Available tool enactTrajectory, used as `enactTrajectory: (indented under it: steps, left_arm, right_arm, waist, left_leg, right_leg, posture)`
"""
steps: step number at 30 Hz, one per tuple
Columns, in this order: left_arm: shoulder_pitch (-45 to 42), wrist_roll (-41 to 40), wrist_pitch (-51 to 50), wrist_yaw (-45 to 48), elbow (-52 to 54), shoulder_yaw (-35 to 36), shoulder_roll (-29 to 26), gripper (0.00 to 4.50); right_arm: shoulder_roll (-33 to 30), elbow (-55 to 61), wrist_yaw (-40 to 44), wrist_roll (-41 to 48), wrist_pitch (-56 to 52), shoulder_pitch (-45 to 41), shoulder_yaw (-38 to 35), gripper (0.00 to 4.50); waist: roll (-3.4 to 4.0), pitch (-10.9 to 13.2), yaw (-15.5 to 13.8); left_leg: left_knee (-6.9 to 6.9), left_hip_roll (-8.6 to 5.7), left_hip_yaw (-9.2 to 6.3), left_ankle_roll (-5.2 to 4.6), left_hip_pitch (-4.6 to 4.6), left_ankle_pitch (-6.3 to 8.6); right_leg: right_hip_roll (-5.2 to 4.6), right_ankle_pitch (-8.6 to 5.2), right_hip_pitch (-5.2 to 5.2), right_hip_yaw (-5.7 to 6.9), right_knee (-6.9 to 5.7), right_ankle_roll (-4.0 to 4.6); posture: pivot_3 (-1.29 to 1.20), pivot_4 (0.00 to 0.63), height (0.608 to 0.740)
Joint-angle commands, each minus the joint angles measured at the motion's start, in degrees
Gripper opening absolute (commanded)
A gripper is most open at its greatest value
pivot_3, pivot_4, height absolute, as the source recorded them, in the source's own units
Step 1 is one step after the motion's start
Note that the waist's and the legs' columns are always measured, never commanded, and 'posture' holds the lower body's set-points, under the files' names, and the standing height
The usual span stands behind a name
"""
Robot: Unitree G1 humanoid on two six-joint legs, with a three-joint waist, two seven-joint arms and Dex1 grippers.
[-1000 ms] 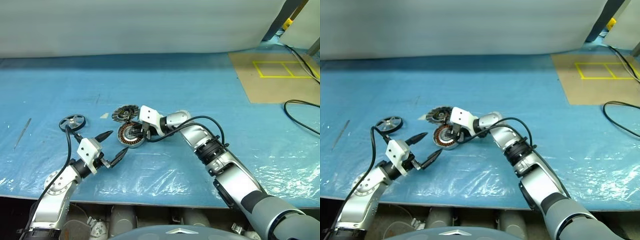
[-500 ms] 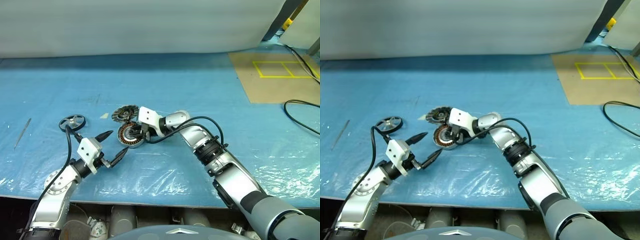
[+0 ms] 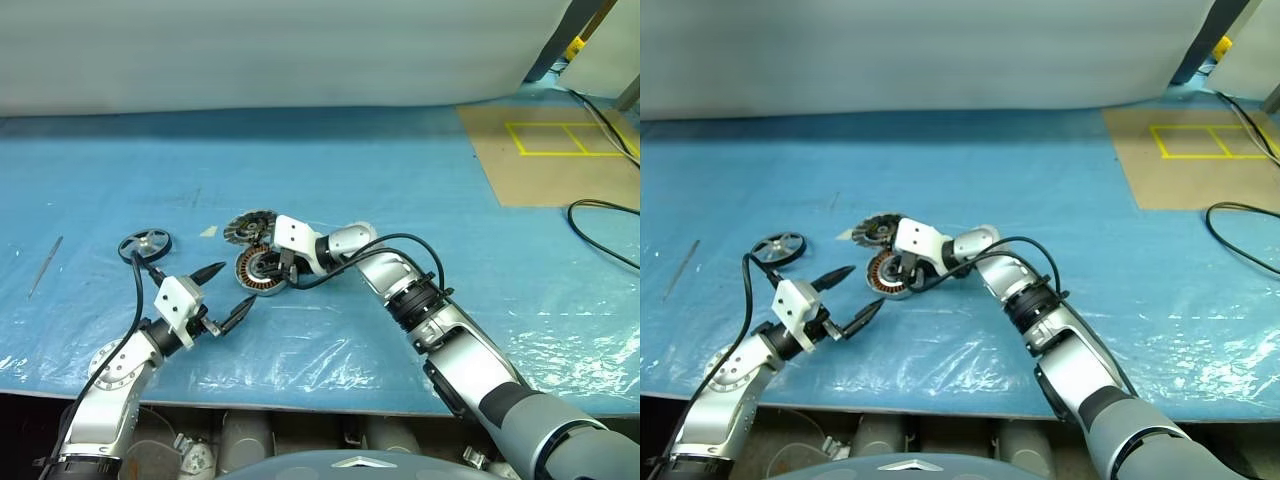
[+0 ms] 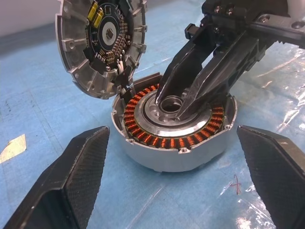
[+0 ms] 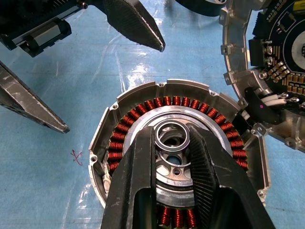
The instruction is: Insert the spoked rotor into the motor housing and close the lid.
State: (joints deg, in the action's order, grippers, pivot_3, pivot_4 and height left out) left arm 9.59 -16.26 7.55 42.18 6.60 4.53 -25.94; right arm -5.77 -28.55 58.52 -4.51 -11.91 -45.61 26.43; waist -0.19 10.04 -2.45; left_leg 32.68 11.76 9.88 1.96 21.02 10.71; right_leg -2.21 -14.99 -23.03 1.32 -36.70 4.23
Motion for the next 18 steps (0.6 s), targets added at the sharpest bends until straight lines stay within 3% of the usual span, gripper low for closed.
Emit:
enactTrajectory:
  steps: [1,18]
  left_arm:
    - [-0.4,0.1,1.0,0.3,0.3,0.5,-0.6,4.5]
    - [-1.4,0.2,0.2,0.1,0.8,0.0,-0.6,4.5]
  right_arm:
    - [-0.1,0.6,0.2,0.5,-0.9,-1.0,-0.9,0.63]
    - [0.2,0.1,-0.3,0.3,-2.1,0.0,-1.0,0.63]
  waist:
    - [0.0,0.0,0.0]
    - [0.0,0.0,0.0]
  left_leg:
    - [0.0,0.0,0.0,0.0,0.0,0.0]
    - [0.01,0.01,0.0,0.0,-0.01,0.0]
  right_leg:
    - [0.0,0.0,0.0,0.0,0.0,0.0]
    - [0.0,0.0,0.0,0.0,-0.01,0.0]
  posture:
    - [0.0,0.15,0.74]
    - [0.0,0.15,0.74]
